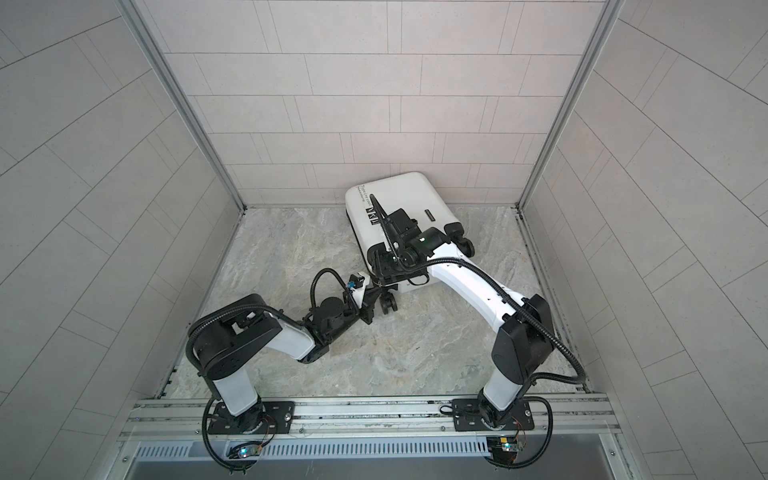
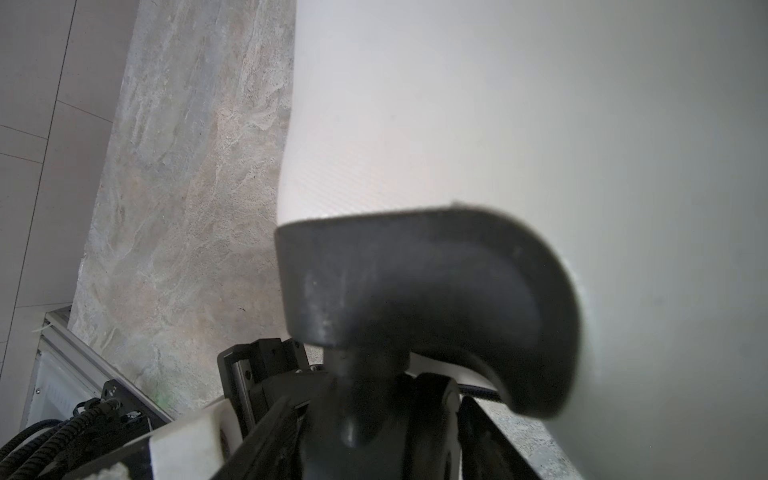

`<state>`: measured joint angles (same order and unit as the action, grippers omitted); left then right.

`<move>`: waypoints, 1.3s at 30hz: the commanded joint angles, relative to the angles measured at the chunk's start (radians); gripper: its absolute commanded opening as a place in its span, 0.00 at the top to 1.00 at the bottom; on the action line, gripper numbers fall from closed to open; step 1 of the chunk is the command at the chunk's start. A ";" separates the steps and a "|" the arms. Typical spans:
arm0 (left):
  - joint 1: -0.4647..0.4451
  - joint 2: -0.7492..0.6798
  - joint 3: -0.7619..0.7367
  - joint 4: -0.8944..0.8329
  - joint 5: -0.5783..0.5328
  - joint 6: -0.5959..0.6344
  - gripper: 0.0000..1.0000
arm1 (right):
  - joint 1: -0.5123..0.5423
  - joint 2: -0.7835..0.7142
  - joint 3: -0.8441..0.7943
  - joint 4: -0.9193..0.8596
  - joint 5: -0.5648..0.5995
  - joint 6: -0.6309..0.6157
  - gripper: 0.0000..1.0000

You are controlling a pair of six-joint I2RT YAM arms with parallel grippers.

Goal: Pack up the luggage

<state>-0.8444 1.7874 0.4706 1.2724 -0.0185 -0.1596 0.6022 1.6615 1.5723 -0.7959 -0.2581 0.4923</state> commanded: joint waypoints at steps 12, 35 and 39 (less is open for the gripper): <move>-0.013 -0.052 -0.012 0.058 0.045 0.029 1.00 | 0.051 0.121 0.192 -0.049 -0.011 -0.017 0.88; -0.093 -0.079 0.004 0.056 0.000 0.100 1.00 | 0.125 0.417 0.583 -0.031 -0.124 0.117 1.00; -0.106 -0.051 0.035 0.056 0.003 0.097 1.00 | 0.135 0.440 0.628 -0.037 -0.127 0.129 1.00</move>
<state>-0.8768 1.7298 0.4511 1.2247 -0.1837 -0.0959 0.6903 2.0636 2.1513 -1.0611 -0.3111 0.6441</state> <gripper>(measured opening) 0.050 0.409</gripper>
